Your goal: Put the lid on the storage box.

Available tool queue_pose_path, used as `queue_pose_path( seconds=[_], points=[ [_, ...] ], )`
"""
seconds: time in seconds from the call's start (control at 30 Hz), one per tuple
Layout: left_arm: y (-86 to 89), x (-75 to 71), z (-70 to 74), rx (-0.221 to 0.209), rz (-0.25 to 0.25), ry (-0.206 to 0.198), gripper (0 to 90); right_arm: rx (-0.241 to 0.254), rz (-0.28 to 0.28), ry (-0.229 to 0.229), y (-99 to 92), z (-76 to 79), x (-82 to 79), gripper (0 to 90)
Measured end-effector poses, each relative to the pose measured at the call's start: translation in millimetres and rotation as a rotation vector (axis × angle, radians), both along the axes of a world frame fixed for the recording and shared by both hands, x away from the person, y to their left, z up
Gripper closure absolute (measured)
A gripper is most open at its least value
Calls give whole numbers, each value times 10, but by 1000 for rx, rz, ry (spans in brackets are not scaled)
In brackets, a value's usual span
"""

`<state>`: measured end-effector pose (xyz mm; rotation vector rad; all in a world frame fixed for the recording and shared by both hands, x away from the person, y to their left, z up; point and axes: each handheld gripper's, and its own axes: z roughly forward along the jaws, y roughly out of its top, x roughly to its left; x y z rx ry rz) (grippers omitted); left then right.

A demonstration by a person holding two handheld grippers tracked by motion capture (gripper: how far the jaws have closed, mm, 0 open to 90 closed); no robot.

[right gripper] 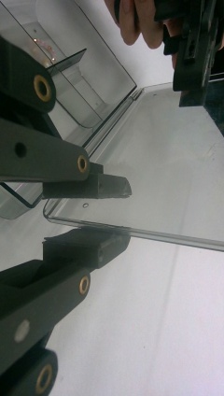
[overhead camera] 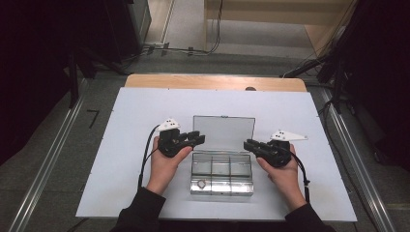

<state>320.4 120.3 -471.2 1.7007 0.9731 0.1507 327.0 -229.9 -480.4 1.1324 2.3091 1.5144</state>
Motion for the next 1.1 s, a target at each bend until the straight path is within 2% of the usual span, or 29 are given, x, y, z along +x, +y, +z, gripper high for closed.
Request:
queue_pose_path(
  seconds=[0.13,0.27,0.53,0.63,1.1],
  points=[
    [17,-28,0,-3,-9,-7,695,-7,6,-2,8,19,-21,694],
    [19,-63,11,-1,-17,-19,690,-8,13,-13,21,57,-43,635],
    [33,-140,8,-18,-44,-35,672,7,23,-36,28,197,-86,588],
    [36,-174,20,-10,-56,-42,663,14,30,-43,28,243,-102,567],
    [36,-242,4,1,-74,-63,652,15,47,-55,49,294,-152,580]
  ],
)
